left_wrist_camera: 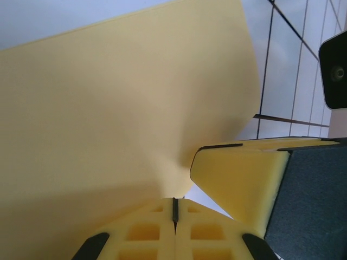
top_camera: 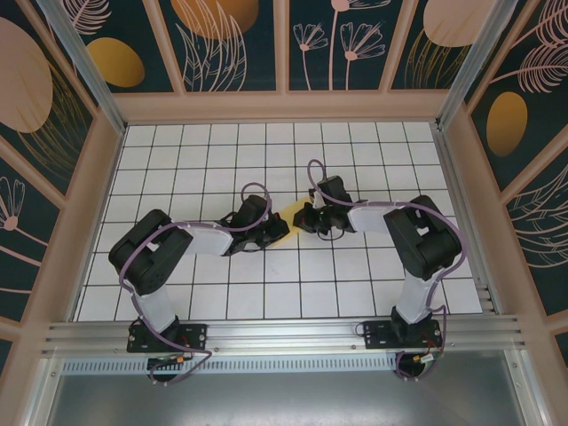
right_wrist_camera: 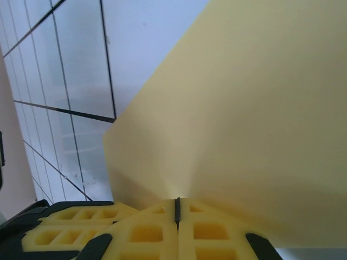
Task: Fold a paper plane with a square sheet of paper (pick it up from the middle)
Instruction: First fold in half a square sheet of paper at the center of the table.
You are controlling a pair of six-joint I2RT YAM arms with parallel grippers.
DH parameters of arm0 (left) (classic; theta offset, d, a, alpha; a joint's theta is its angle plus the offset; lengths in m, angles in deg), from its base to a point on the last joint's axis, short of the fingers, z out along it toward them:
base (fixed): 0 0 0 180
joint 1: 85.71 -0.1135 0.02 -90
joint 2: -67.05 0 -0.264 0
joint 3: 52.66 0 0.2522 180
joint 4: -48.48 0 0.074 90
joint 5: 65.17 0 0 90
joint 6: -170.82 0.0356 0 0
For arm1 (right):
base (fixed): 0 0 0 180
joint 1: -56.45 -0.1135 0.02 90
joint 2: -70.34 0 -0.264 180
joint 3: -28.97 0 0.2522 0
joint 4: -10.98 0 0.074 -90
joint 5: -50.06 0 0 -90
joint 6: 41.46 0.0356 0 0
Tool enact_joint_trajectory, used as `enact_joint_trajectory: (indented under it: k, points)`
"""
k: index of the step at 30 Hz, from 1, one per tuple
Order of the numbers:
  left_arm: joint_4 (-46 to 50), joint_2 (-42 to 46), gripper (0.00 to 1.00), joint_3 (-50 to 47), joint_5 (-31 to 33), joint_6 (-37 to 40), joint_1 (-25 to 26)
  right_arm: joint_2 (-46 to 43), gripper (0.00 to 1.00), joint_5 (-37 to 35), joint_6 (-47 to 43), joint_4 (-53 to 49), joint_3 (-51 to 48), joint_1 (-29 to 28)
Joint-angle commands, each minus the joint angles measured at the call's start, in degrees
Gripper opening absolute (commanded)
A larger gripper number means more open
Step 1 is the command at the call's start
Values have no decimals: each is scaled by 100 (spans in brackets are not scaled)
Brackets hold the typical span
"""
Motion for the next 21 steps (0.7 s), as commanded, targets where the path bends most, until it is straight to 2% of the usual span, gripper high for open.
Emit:
enact_joint_trajectory:
  k: [1,11,21]
  points:
    - [170,-153,7,124,-131,105,31,138,0,79,-121,-43,59,-17]
    - [305,-207,7,34,-97,136,32,189,0,20,-194,8,-169,-17]
    - [350,-279,7,-178,-65,125,25,-66,0,63,-352,586,-642,15]
